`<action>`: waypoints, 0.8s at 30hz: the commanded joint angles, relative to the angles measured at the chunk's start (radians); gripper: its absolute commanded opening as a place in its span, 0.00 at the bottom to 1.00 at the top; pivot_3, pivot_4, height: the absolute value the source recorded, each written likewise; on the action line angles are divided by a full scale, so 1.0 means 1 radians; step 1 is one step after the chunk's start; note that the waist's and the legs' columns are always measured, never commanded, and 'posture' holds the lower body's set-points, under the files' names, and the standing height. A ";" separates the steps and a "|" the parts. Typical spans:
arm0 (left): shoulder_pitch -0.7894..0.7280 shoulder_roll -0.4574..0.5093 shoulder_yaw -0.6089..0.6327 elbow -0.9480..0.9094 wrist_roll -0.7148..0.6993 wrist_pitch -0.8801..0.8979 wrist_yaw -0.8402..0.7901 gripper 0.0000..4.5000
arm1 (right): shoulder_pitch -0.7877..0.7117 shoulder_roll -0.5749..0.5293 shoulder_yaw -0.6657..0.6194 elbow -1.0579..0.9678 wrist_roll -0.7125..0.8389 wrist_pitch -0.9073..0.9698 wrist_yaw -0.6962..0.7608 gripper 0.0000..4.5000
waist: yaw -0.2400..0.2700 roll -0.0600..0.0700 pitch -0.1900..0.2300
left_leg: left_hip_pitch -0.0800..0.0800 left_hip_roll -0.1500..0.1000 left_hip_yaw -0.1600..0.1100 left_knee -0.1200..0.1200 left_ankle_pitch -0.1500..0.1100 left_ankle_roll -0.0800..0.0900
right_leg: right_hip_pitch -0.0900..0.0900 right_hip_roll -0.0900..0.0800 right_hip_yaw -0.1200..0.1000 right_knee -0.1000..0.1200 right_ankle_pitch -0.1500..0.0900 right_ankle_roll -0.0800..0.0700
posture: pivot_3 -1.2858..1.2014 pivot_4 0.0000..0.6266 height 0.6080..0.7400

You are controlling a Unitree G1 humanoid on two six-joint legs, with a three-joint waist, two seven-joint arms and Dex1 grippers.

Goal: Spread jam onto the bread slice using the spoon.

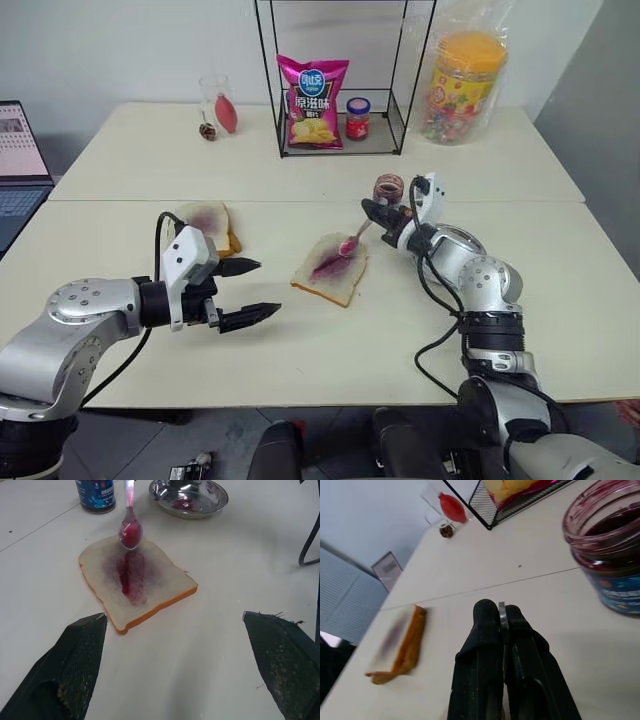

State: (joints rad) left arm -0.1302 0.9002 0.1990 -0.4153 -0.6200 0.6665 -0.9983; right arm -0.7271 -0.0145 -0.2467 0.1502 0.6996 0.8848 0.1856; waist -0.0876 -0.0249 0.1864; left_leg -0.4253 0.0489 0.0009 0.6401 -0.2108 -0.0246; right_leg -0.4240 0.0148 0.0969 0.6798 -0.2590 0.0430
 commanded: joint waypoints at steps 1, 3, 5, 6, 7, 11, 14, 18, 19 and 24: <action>0.001 0.011 0.010 -0.015 0.000 -0.017 -0.008 1.00 | -0.018 0.065 -0.008 -0.095 0.086 0.057 -0.040 0.02 | 0.000 0.000 0.000 | 0.000 0.000 0.000 0.000 0.000 0.000 | 0.000 0.000 0.000 0.000 0.000 0.000 | 0.52 0.24 1.00; 0.005 0.012 0.013 -0.019 -0.002 -0.015 -0.007 1.00 | 0.003 0.088 0.023 -0.090 0.068 0.050 -0.035 0.02 | 0.000 0.000 0.000 | 0.000 0.000 0.000 -0.001 0.000 0.000 | 0.000 0.000 0.000 0.000 0.000 -0.001 | 0.52 0.24 1.00; 0.006 0.012 0.014 -0.020 -0.002 -0.014 -0.006 1.00 | 0.018 0.097 0.046 -0.079 0.047 0.037 -0.023 0.02 | 0.000 0.000 0.000 | 0.000 0.000 0.000 -0.001 0.000 0.000 | 0.000 0.000 0.000 0.000 0.000 -0.001 | 0.52 0.24 1.00; 0.006 0.012 0.015 -0.022 -0.003 -0.013 -0.005 1.00 | 0.022 0.098 0.058 -0.069 0.037 0.028 -0.015 0.02 | 0.000 0.000 0.000 | 0.000 0.000 0.000 -0.001 0.000 0.000 | 0.000 0.000 0.000 0.000 0.000 -0.001 | 0.52 0.24 1.00; 0.007 0.013 0.016 -0.024 -0.004 -0.012 -0.004 1.00 | 0.029 0.096 0.075 -0.061 0.024 0.017 -0.003 0.02 | 0.000 0.000 0.000 | 0.000 0.000 0.000 -0.001 0.000 0.000 | 0.000 0.000 0.000 0.000 0.000 -0.001 | 0.52 0.24 1.00; 0.010 0.012 0.017 -0.030 -0.005 -0.009 0.001 1.00 | 0.047 0.082 0.124 -0.023 -0.027 -0.028 0.040 0.02 | 0.001 0.000 0.000 | 0.000 0.000 0.000 -0.001 0.000 0.000 | 0.000 -0.001 0.000 0.000 0.000 -0.001 | 0.52 0.24 1.00; 0.009 0.013 0.016 -0.032 -0.006 -0.007 0.003 1.00 | 0.050 0.063 0.138 0.001 -0.065 -0.067 0.063 0.02 | 0.001 0.000 0.000 | 0.000 0.000 0.000 -0.001 0.000 0.000 | 0.000 0.000 0.000 0.000 -0.001 -0.001 | 0.52 0.24 1.00; 0.005 0.012 0.012 -0.032 -0.006 -0.007 0.004 1.00 | 0.038 0.033 0.137 0.041 -0.127 -0.158 0.073 0.02 | 0.001 0.000 0.000 | 0.000 0.000 0.000 -0.001 0.000 0.000 | 0.000 0.000 0.000 0.000 -0.001 -0.001 | 0.52 0.24 1.00; 0.003 0.012 0.011 -0.031 -0.006 -0.007 0.004 1.00 | 0.036 0.025 0.141 0.048 -0.141 -0.174 0.079 0.02 | 0.001 0.000 0.000 | 0.000 0.000 0.000 -0.001 0.000 0.000 | 0.000 0.000 0.000 0.000 -0.001 -0.001 | 0.52 0.24 1.00; -0.008 0.013 0.004 -0.023 -0.004 -0.009 -0.002 1.00 | 0.026 -0.019 0.122 0.064 -0.163 -0.206 0.096 0.02 | 0.002 0.000 0.000 | 0.000 0.000 0.000 -0.001 0.000 0.000 | 0.000 0.000 0.000 0.000 -0.001 -0.001 | 0.52 0.24 1.00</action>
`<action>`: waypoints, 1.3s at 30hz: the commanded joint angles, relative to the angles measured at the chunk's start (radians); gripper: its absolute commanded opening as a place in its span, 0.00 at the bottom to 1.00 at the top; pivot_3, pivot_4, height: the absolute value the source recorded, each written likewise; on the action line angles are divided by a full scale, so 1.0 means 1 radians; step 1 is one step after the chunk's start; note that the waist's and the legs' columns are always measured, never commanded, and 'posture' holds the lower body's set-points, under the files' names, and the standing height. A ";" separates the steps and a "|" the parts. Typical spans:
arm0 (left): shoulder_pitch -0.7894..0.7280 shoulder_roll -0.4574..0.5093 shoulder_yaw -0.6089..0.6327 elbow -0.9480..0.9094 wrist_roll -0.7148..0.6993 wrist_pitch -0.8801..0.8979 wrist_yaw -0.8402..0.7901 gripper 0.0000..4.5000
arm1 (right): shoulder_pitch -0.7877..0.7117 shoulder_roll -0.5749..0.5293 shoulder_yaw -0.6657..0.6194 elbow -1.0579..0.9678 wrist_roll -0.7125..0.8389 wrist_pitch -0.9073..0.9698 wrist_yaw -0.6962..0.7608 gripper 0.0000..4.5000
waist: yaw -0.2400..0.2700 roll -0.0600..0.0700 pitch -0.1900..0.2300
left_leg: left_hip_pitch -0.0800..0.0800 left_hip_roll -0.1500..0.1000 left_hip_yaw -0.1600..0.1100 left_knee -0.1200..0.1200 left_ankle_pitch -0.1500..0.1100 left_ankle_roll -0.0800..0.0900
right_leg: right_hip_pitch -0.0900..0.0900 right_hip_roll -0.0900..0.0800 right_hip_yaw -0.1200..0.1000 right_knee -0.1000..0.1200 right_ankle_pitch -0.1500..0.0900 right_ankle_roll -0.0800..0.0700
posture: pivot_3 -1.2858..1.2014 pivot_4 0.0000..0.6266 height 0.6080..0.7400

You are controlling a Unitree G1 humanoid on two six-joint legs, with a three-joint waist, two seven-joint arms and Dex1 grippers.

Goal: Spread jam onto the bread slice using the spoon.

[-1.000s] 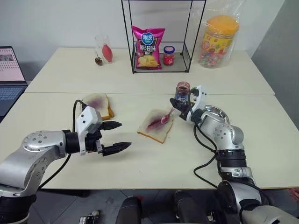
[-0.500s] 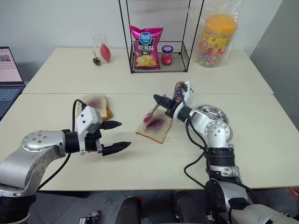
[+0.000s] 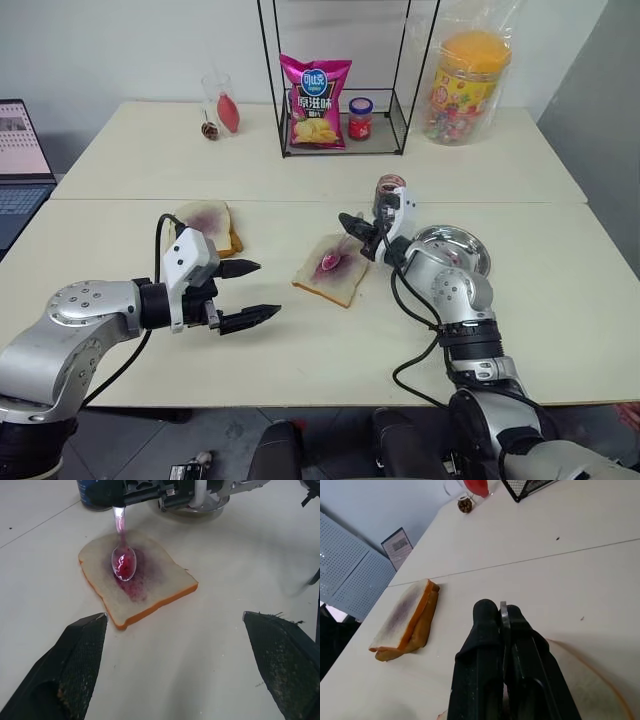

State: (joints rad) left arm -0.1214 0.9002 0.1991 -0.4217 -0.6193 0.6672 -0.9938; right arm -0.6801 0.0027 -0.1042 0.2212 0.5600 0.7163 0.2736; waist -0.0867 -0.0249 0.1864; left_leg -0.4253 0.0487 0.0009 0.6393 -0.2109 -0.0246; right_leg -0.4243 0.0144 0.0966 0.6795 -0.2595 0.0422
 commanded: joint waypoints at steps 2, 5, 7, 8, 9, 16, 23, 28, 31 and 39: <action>-0.020 0.013 0.002 -0.014 -0.004 -0.011 -0.009 1.00 | -0.023 -0.052 -0.026 -0.007 -0.027 -0.044 0.012 0.02 | 0.003 0.000 0.000 | 0.000 0.000 0.000 0.000 0.000 0.000 | 0.000 0.000 0.000 0.000 0.000 0.000 | 0.52 0.24 1.00; -0.034 0.012 -0.007 -0.003 0.000 -0.014 -0.014 1.00 | -0.028 -0.076 -0.039 -0.014 -0.028 -0.047 0.012 0.02 | 0.003 0.000 0.000 | 0.000 0.000 0.000 0.001 0.000 0.000 | 0.000 0.000 0.000 0.000 0.000 0.000 | 0.52 0.24 1.00; -0.048 0.012 -0.016 0.009 0.005 -0.017 -0.020 1.00 | -0.035 -0.082 -0.046 -0.015 -0.028 -0.050 0.010 0.02 | 0.003 0.000 0.000 | 0.000 0.000 0.000 0.001 0.000 0.000 | 0.000 0.000 0.000 0.000 0.000 0.000 | 0.52 0.24 1.00; -0.053 0.011 -0.020 0.014 0.006 -0.019 -0.022 1.00 | -0.037 -0.084 -0.049 -0.015 -0.028 -0.050 0.009 0.02 | 0.003 0.000 0.000 | 0.000 0.000 0.000 0.001 0.000 0.000 | 0.000 0.000 0.000 0.000 0.000 0.000 | 0.52 0.24 1.00; -0.061 0.012 -0.024 0.021 0.009 -0.021 -0.027 1.00 | -0.040 -0.085 -0.052 -0.018 -0.027 -0.050 0.007 0.02 | 0.002 0.000 0.000 | 0.000 0.000 0.000 0.001 0.000 0.000 | 0.000 0.000 0.000 0.000 0.000 0.000 | 0.52 0.24 1.00; -0.128 0.036 -0.054 0.085 0.030 -0.045 -0.083 1.00 | -0.037 -0.051 -0.110 -0.112 0.099 0.076 -0.006 0.02 | 0.002 0.000 0.000 | 0.000 0.000 0.000 0.000 0.000 0.000 | 0.000 0.000 0.000 0.000 0.000 0.000 | 0.52 0.24 1.00; -0.339 0.079 -0.104 0.206 0.039 -0.043 -0.186 1.00 | -0.022 -0.078 -0.223 -0.247 0.308 0.265 -0.047 0.02 | 0.007 0.000 0.000 | -0.001 0.000 0.000 0.000 0.000 0.000 | 0.000 0.000 -0.001 0.000 0.000 0.000 | 0.52 0.24 1.00; -0.557 0.000 -0.260 0.304 0.112 -0.085 -0.254 1.00 | 0.020 -0.152 -0.340 -0.394 0.451 0.349 -0.140 0.02 | 0.012 0.000 0.000 | -0.002 -0.001 -0.001 0.001 0.000 0.000 | 0.000 0.000 -0.001 -0.001 0.000 0.001 | 0.52 0.24 1.00; -0.612 -0.088 -0.341 0.321 0.142 -0.119 -0.277 1.00 | 0.055 -0.211 -0.408 -0.465 0.491 0.346 -0.211 0.02 | 0.024 0.000 0.000 | -0.002 -0.002 0.000 0.001 0.000 0.000 | 0.001 -0.001 0.000 -0.001 -0.001 0.002 | 0.52 0.24 1.00; -0.720 -0.300 -0.471 0.502 0.290 -0.279 -0.260 1.00 | 0.220 -0.337 -0.520 -0.471 0.417 0.206 -0.260 0.02 | 0.030 0.001 0.000 | -0.004 -0.001 -0.001 0.000 0.000 0.000 | -0.001 0.001 -0.001 0.000 -0.001 0.002 | 0.52 0.24 1.00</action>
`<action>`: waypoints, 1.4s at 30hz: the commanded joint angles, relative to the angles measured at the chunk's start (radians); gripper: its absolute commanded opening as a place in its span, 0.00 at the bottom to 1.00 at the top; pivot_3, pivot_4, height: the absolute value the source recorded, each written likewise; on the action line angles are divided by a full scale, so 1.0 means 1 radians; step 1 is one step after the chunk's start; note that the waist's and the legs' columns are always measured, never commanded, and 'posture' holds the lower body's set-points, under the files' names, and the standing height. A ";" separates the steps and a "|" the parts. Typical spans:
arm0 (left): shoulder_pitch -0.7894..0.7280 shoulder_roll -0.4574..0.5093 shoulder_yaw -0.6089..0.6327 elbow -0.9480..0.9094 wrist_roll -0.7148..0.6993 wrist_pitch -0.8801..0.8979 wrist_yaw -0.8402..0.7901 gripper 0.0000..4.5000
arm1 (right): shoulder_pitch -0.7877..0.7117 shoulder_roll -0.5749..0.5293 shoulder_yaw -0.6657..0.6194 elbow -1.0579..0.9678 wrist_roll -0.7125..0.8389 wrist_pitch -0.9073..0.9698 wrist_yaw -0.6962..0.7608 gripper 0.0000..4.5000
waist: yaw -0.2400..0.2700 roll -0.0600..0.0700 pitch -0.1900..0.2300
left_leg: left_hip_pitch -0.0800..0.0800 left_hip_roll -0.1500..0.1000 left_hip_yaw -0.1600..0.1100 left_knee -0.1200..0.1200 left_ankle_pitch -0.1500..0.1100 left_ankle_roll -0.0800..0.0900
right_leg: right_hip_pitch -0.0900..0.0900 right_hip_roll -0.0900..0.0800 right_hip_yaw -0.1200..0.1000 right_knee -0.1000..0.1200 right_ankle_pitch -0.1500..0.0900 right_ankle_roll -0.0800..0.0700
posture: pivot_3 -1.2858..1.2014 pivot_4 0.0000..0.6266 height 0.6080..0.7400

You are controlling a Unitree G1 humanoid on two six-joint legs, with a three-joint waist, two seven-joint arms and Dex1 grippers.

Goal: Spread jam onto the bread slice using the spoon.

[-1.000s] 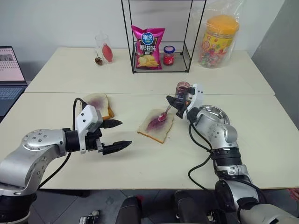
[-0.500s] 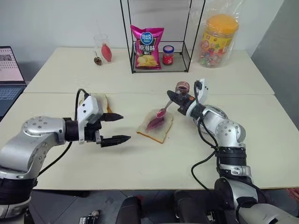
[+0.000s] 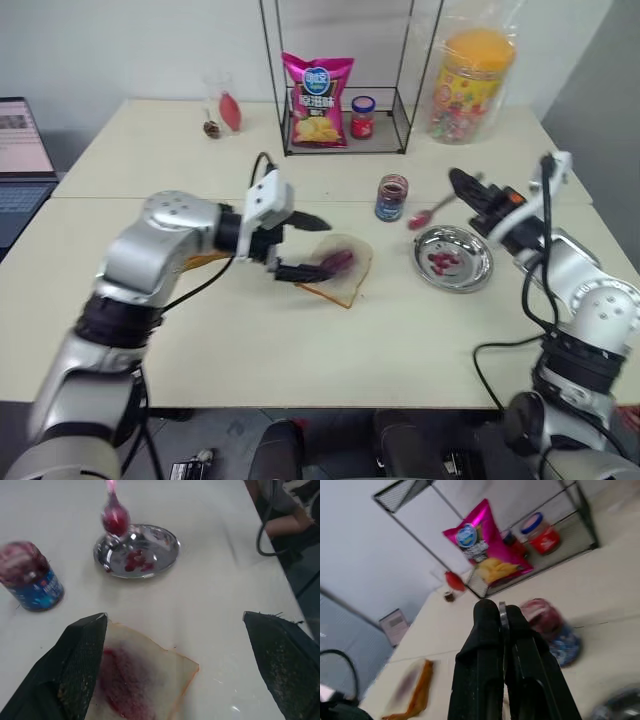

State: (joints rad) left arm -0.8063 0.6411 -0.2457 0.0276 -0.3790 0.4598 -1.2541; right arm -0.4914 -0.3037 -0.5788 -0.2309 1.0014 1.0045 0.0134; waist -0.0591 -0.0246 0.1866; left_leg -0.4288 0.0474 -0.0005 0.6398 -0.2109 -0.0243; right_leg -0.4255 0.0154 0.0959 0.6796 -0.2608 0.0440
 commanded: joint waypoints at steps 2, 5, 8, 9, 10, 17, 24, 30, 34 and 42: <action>-0.064 -0.093 -0.040 0.123 0.082 -0.116 0.010 1.00 | 0.085 -0.036 -0.031 -0.002 -0.077 -0.140 0.023 0.02 | -0.001 0.000 0.000 | 0.000 0.000 0.002 0.001 0.000 0.000 | 0.000 -0.001 0.002 0.000 0.000 0.000 | 0.52 0.24 1.00; -0.092 -0.153 -0.050 0.192 0.106 -0.151 0.003 1.00 | 0.136 -0.009 -0.043 0.061 -0.098 -0.218 0.054 0.02 | -0.006 0.000 0.000 | 0.000 0.000 0.002 0.003 0.000 0.000 | 0.000 0.000 0.003 0.000 0.001 0.002 | 0.52 0.24 1.00; -0.097 -0.176 -0.049 0.220 0.121 -0.166 0.001 1.00 | 0.143 -0.003 -0.041 0.119 -0.109 -0.273 0.079 0.02 | -0.010 0.001 0.000 | 0.001 0.000 0.002 0.003 0.000 0.000 | 0.001 0.000 0.003 0.001 0.002 0.002 | 0.52 0.24 1.00; -0.097 -0.180 -0.047 0.222 0.122 -0.166 -0.001 1.00 | 0.143 -0.002 -0.039 0.129 -0.112 -0.283 0.084 0.02 | -0.011 0.001 0.000 | 0.001 0.000 0.003 0.003 0.000 0.000 | 0.001 0.000 0.004 0.001 0.002 0.002 | 0.52 0.24 1.00; -0.095 -0.183 -0.045 0.222 0.122 -0.166 -0.003 1.00 | 0.143 0.001 -0.037 0.144 -0.114 -0.296 0.091 0.02 | -0.012 0.001 0.000 | 0.002 0.000 0.003 0.003 0.000 0.000 | 0.002 0.000 0.004 0.001 0.002 0.002 | 0.52 0.24 1.00; -0.066 -0.179 -0.038 0.185 0.124 -0.148 0.000 1.00 | 0.131 0.016 -0.024 0.307 -0.137 -0.397 0.173 0.07 | -0.013 0.001 0.000 | 0.002 0.000 0.002 0.003 0.000 0.000 | 0.002 0.000 0.003 0.001 0.002 0.003 | 0.52 0.24 1.00; -0.043 -0.159 -0.031 0.147 0.122 -0.128 0.006 1.00 | 0.130 -0.004 -0.004 0.361 -0.157 -0.421 0.212 0.39 | -0.013 0.001 0.000 | 0.002 0.000 0.002 0.003 0.000 0.000 | 0.002 0.000 0.003 0.001 0.002 0.003 | 0.52 0.24 1.00; -0.028 -0.158 -0.029 0.111 0.118 -0.106 0.020 1.00 | 0.125 -0.021 0.010 0.372 -0.161 -0.424 0.225 0.69 | -0.013 0.001 0.000 | 0.002 0.000 0.002 0.003 0.000 0.000 | 0.003 0.000 0.003 0.001 0.002 0.003 | 0.52 0.24 1.00; -0.030 -0.158 -0.025 0.110 0.118 -0.103 0.029 1.00 | 0.126 -0.049 0.031 0.394 -0.197 -0.441 0.244 0.90 | -0.013 0.001 0.000 | 0.002 0.000 0.002 0.003 0.000 0.000 | 0.003 0.000 0.003 0.001 0.002 0.003 | 0.52 0.24 1.00; -0.026 -0.152 -0.015 0.102 0.117 -0.097 0.035 1.00 | 0.127 -0.090 0.092 0.438 -0.340 -0.545 0.265 0.99 | -0.013 0.001 0.000 | 0.003 -0.001 0.002 0.003 0.000 0.000 | 0.003 0.000 0.003 0.001 0.002 0.003 | 0.52 0.24 1.00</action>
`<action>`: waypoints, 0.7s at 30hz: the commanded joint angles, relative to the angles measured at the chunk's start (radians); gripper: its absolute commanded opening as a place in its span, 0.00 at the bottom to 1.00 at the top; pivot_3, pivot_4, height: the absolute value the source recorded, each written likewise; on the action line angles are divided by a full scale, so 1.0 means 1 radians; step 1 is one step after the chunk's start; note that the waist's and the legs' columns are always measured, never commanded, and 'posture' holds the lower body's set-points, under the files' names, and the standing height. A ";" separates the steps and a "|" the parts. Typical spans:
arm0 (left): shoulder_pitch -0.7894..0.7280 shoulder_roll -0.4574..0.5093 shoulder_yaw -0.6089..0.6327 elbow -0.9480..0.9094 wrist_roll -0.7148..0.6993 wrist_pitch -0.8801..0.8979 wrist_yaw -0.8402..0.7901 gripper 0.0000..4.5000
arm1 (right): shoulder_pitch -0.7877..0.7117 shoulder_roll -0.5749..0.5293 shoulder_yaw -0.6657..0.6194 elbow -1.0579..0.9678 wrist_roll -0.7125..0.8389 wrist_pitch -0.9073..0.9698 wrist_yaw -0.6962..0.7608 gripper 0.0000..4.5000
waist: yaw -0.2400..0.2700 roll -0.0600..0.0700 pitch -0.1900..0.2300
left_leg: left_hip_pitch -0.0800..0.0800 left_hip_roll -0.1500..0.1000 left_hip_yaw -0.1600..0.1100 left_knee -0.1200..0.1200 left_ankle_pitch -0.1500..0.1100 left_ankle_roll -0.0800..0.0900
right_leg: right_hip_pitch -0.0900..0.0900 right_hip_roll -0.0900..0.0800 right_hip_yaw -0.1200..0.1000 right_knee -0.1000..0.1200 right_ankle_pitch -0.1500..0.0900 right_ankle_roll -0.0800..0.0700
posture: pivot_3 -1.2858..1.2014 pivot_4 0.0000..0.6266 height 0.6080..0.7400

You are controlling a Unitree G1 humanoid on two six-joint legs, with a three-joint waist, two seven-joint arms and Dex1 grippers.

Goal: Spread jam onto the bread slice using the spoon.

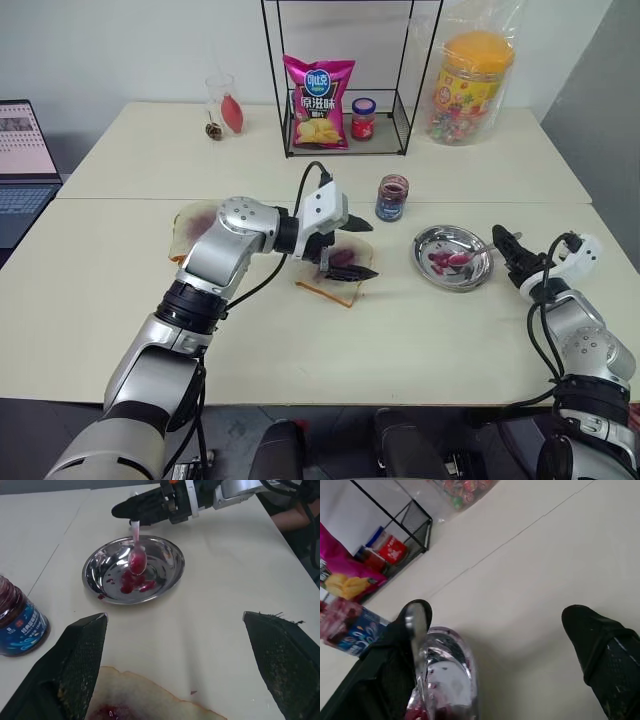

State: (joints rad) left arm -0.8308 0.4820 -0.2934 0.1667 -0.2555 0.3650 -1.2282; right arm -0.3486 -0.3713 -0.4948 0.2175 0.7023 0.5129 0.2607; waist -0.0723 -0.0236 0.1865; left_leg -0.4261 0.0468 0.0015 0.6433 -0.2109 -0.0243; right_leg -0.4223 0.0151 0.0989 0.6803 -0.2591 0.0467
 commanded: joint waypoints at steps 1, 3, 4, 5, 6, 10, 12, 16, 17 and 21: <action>0.000 0.008 0.033 -0.038 -0.006 -0.001 0.010 1.00 | -0.014 -0.026 0.017 -0.005 -0.062 -0.069 0.019 0.99 | 0.000 0.000 0.000 | 0.000 0.000 0.000 0.000 0.000 0.000 | 0.000 0.000 0.000 0.000 0.000 0.000 | 0.52 0.24 1.00; 0.001 0.009 0.035 -0.041 -0.007 -0.001 0.010 1.00 | -0.011 -0.031 0.032 -0.001 -0.092 -0.090 0.024 0.99 | 0.000 0.000 0.000 | 0.000 0.000 0.000 0.000 0.000 0.000 | 0.000 0.000 0.000 0.000 0.000 0.000 | 0.52 0.24 1.00; 0.000 0.008 0.036 -0.040 -0.008 0.001 0.011 1.00 | -0.013 -0.030 0.031 0.002 -0.095 -0.093 0.022 0.99 | 0.000 0.000 0.000 | 0.000 0.000 0.000 0.000 0.000 0.000 | 0.000 0.000 0.000 0.000 0.000 0.000 | 0.52 0.24 1.00; -0.001 0.008 0.037 -0.038 -0.006 -0.001 0.012 1.00 | -0.015 -0.027 0.028 0.003 -0.097 -0.097 0.019 0.99 | 0.000 0.000 0.000 | 0.000 0.000 0.000 0.000 0.000 0.000 | 0.000 0.000 0.000 0.000 0.000 0.000 | 0.52 0.24 1.00; -0.003 0.007 0.037 -0.036 -0.006 -0.001 0.014 1.00 | -0.018 -0.027 0.026 0.008 -0.102 -0.104 0.019 0.99 | 0.000 0.000 0.000 | 0.000 0.000 0.000 0.000 0.000 0.000 | 0.000 0.000 0.000 0.000 0.000 0.000 | 0.52 0.24 1.00; -0.005 0.008 0.039 -0.035 -0.006 -0.001 0.018 1.00 | -0.025 -0.033 0.027 0.022 -0.126 -0.129 0.015 0.99 | 0.000 0.000 0.000 | 0.000 0.000 0.000 0.000 0.000 0.000 | 0.000 0.000 0.000 0.000 0.000 0.000 | 0.52 0.24 1.00; -0.005 0.011 0.040 -0.035 -0.007 -0.002 0.019 1.00 | -0.028 -0.039 0.030 0.032 -0.145 -0.146 0.016 0.99 | 0.000 0.000 0.000 | 0.000 0.000 0.000 0.000 0.000 0.000 | 0.000 0.000 0.000 0.000 0.000 0.000 | 0.52 0.24 1.00; -0.002 0.017 0.045 -0.036 -0.007 -0.004 0.022 1.00 | -0.043 -0.037 0.019 0.045 -0.166 -0.183 0.000 0.99 | 0.000 0.000 0.000 | 0.000 0.000 0.000 0.001 0.000 0.000 | 0.001 0.000 0.000 0.000 0.000 0.000 | 0.52 0.24 1.00; -0.002 0.018 0.047 -0.036 -0.007 -0.004 0.023 1.00 | -0.048 -0.037 0.016 0.047 -0.168 -0.191 -0.003 0.99 | 0.000 0.000 0.000 | 0.000 0.000 0.000 0.001 0.000 0.000 | 0.001 0.000 0.000 0.000 0.000 0.000 | 0.52 0.24 1.00; -0.010 0.055 0.093 -0.036 -0.024 0.017 0.028 1.00 | -0.069 -0.067 0.008 0.004 -0.169 -0.184 -0.004 0.99 | -0.001 0.000 0.000 | 0.000 0.000 0.000 0.001 0.000 0.000 | 0.001 0.000 0.000 0.000 0.000 0.000 | 0.52 0.24 1.00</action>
State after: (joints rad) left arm -0.8282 0.5045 -0.2696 0.1624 -0.2604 0.3711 -1.2096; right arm -0.3873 -0.3964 -0.4577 0.2808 0.5299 0.3416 0.2566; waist -0.0730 -0.0236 0.1865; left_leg -0.4257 0.0468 0.0015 0.6438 -0.2109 -0.0243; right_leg -0.4219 0.0151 0.0990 0.6806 -0.2589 0.0468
